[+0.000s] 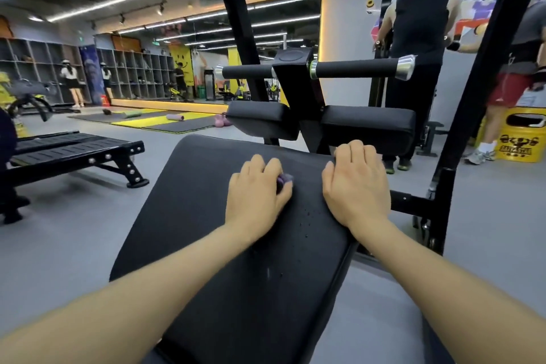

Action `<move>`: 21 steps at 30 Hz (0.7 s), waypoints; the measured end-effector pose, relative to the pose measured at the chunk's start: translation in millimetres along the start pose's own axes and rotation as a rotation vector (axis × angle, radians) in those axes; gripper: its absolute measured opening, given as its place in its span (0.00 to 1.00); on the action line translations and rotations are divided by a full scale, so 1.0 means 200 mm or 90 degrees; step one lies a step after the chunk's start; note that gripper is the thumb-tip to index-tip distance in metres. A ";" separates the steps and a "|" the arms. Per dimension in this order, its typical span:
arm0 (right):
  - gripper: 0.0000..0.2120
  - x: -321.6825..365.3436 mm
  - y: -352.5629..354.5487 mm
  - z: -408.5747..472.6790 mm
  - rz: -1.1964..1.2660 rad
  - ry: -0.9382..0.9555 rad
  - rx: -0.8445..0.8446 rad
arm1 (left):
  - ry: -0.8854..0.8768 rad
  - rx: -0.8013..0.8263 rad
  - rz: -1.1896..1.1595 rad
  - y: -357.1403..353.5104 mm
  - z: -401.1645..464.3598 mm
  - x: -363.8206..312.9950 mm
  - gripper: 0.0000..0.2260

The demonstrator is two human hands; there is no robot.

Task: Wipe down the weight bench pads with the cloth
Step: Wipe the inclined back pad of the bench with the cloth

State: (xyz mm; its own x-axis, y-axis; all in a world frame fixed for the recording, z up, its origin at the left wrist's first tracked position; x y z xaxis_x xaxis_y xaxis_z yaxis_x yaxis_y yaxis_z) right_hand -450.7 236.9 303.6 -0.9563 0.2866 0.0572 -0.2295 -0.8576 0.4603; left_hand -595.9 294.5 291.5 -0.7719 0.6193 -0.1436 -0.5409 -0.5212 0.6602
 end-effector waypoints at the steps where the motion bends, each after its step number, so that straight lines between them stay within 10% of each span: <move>1: 0.14 0.00 0.00 0.00 0.000 -0.002 -0.003 | -0.010 0.007 -0.009 0.01 -0.02 0.00 0.11; 11: 0.15 -0.01 -0.02 0.00 0.015 -0.005 -0.004 | 0.094 -0.020 0.064 -0.11 0.44 0.03 0.12; 21: 0.10 0.01 0.00 0.00 -0.030 0.032 -0.039 | 0.055 -0.014 0.058 0.00 -0.05 0.09 0.11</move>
State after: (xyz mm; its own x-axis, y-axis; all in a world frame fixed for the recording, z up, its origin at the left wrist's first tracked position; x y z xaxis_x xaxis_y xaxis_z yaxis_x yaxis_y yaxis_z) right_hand -453.3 237.9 303.0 -0.9519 0.3064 -0.0083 -0.2831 -0.8685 0.4069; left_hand -613.3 298.6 281.6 -0.8439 0.5161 -0.1468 -0.4730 -0.5863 0.6577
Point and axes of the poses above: each hand's wrist, its own z-axis towards the middle knuckle, its own y-axis out of the back of the hand, x = y × z, the point moved 4 cm from there along z, towards the middle knuckle
